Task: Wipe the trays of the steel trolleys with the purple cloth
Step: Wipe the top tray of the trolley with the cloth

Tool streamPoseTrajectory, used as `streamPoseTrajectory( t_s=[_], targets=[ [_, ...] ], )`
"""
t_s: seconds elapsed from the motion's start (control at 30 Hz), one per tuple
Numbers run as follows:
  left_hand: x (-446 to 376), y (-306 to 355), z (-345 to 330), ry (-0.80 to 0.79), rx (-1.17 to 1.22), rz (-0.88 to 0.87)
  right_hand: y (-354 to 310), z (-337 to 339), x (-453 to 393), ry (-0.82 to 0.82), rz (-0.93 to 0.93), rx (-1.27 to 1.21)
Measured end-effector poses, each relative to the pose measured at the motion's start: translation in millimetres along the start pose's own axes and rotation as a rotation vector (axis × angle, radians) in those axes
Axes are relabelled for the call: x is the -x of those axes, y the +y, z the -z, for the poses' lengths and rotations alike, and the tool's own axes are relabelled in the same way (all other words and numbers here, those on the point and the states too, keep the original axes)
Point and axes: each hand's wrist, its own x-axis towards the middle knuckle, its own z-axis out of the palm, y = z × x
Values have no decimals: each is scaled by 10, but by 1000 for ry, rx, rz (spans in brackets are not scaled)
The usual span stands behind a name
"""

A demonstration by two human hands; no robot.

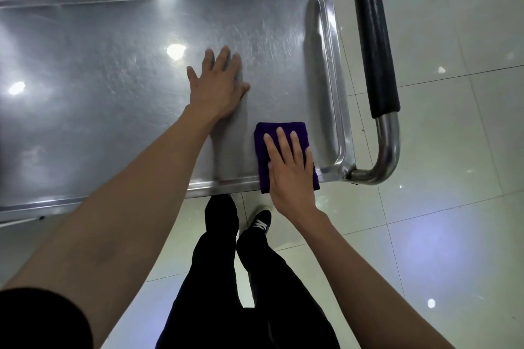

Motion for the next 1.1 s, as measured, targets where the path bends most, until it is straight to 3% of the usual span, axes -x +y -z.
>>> streamPoseTrajectory(
  t_s=[0.17,0.43,0.67,1.1],
  targets=[
    [17,-195,93,117,14,-25,-110,14,-296,36,-8,-38],
    [-14,-442,82,133,-10,-70,-341,112,-1057,63,-34,-77],
    [-37,-518,71,-22,2,-49,-498,329,-1874,51,-84,-81],
    [-128,-528,116,-47,-24,-59,-456,781,-3593,71,-35,-90]
  ],
)
